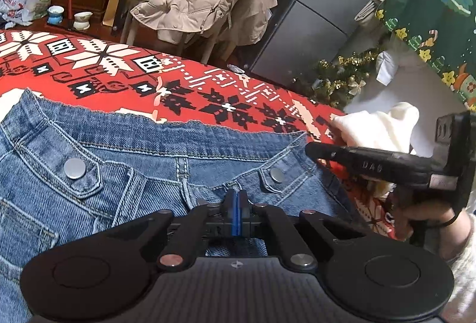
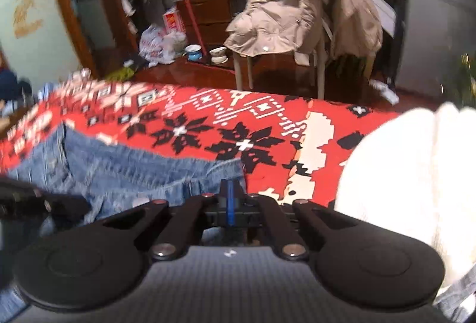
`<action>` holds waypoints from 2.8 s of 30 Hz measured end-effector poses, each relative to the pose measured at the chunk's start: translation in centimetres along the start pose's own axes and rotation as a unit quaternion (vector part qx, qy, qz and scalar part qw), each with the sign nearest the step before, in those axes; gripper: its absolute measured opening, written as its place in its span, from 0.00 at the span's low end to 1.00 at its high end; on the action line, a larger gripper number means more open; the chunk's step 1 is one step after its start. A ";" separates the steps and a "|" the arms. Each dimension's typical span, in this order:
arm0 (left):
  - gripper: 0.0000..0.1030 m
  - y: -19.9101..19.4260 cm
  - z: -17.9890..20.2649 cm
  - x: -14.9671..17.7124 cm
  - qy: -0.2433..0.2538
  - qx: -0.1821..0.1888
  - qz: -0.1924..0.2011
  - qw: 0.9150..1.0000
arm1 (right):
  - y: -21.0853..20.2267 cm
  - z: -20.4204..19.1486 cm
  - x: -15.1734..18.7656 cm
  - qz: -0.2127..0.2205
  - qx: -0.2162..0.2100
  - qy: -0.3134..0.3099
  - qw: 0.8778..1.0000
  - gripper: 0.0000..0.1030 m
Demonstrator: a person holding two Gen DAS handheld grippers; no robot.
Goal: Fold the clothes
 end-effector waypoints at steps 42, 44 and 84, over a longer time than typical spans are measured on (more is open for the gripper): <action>0.02 5.3 8.0 -0.1 0.079 0.044 -0.046 0.995 | -5.0 -0.3 3.1 0.017 0.035 -0.017 0.999 0.01; 0.02 4.8 8.6 0.4 0.085 0.050 -0.048 0.994 | -6.5 -0.8 3.7 0.023 0.026 -0.023 0.999 0.01; 0.02 1.8 15.9 10.6 0.183 0.096 -0.104 0.973 | -17.5 -2.2 14.9 -0.006 0.021 -0.020 1.000 0.01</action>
Point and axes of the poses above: each gripper's, at about its wrist camera, not at the fingertips, and y roughly the way its jaws point, z to its right, x to its underside, the point moved 2 cm from there along y, roughly the way its jaws point, and after that the axes turned 5 degrees about -y, right-handed, at the moved point
